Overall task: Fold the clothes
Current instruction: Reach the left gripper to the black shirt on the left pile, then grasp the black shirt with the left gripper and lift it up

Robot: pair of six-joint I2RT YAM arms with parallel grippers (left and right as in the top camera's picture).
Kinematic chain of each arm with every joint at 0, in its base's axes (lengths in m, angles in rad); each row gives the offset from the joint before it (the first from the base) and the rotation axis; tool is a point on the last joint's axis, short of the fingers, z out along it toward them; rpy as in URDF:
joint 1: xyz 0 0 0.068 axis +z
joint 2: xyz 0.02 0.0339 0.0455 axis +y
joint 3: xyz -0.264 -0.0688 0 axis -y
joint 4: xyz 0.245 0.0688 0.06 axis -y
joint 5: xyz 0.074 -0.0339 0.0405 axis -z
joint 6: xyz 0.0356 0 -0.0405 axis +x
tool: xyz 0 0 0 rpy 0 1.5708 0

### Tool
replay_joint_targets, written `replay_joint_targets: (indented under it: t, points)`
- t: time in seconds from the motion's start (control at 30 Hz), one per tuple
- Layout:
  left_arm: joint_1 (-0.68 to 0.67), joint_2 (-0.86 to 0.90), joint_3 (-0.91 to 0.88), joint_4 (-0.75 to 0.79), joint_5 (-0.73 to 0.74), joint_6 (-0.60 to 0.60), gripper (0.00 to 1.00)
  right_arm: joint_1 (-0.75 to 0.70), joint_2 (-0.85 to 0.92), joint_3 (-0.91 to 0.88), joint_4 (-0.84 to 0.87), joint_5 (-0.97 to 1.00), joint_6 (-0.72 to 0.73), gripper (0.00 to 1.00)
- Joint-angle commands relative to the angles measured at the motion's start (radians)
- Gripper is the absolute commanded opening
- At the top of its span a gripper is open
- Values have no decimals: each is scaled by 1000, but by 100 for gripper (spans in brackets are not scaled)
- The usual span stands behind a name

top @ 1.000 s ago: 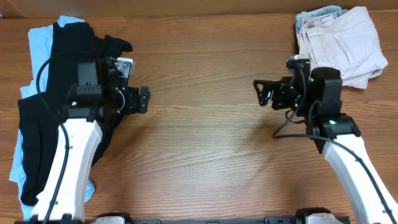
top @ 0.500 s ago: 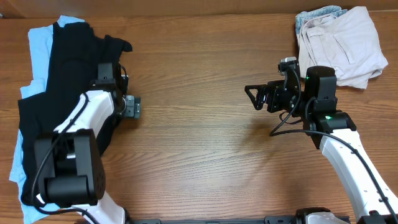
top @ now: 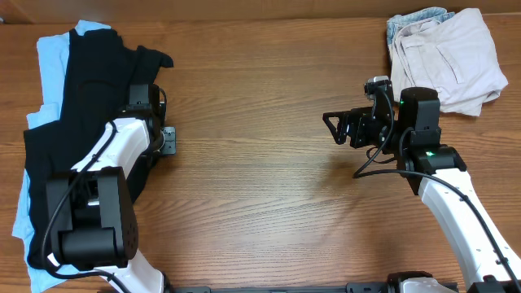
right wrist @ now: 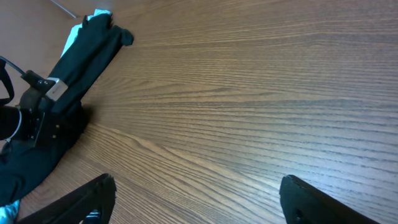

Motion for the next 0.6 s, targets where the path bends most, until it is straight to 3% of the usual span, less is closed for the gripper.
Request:
replay_joint_targets:
  t: [0.0,0.23,0.47,0.57]
  points:
    - [-7,6,24,9,31,-53,4,9,-2,20,3,3,0,85]
    - [-116,-1,289,-92,329,-90,4,9,-2,20,2,3,4,82]
    - [-315,0,647,-94,429,-142,4,-2,-2,20,-27,5,23,81]
    - [-369,0,700,-51,428,-145,4,-21,-2,20,-32,3,58,81]
